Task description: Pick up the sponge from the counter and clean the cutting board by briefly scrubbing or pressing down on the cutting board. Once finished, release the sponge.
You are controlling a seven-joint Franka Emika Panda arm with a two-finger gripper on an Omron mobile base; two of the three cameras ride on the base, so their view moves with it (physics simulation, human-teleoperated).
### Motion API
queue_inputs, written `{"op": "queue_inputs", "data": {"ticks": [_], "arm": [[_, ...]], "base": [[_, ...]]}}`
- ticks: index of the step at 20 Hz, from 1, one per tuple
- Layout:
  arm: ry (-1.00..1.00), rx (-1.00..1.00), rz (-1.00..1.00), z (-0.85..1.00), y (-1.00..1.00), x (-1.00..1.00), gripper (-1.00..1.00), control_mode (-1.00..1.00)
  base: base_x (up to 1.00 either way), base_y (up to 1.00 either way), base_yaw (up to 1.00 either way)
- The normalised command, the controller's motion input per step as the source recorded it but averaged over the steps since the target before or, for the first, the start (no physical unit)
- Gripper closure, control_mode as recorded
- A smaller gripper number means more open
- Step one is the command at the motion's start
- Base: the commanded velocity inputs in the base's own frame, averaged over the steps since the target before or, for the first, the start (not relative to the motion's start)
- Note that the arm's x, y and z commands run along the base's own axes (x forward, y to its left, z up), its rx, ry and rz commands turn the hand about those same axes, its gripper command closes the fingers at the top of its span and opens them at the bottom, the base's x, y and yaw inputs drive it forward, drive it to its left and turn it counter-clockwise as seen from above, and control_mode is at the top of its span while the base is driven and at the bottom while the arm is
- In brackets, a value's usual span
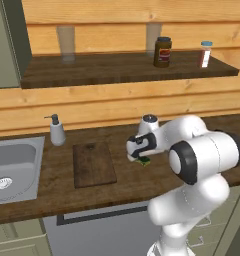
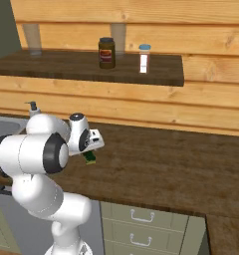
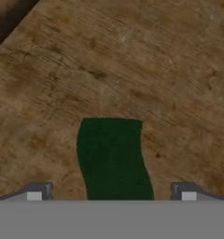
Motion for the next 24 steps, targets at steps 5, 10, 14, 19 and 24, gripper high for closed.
{"op": "queue_inputs", "data": {"ticks": [5,10,14,19,24], "arm": [[0.01,0.00,0.00,-0.32,0.00,0.19,-1.00,-1.00],[0.00,0.00,0.00,-0.34,0.00,0.11,-1.00,-1.00],[0.02,0.00,0.00,-0.35,0.00,0.15,1.00,-1.00],[0.01,-0.01,0.01,-0.24,0.00,0.05,1.00,-1.00],[0.00,0.01,0.00,-0.03,0.00,-0.04,1.00,-1.00]], "base": [[0.00,0.00,0.00],[0.00,0.00,0.00],[0.00,0.00,0.00],[0.00,0.00,0.00],[0.00,0.00,0.00]]}}
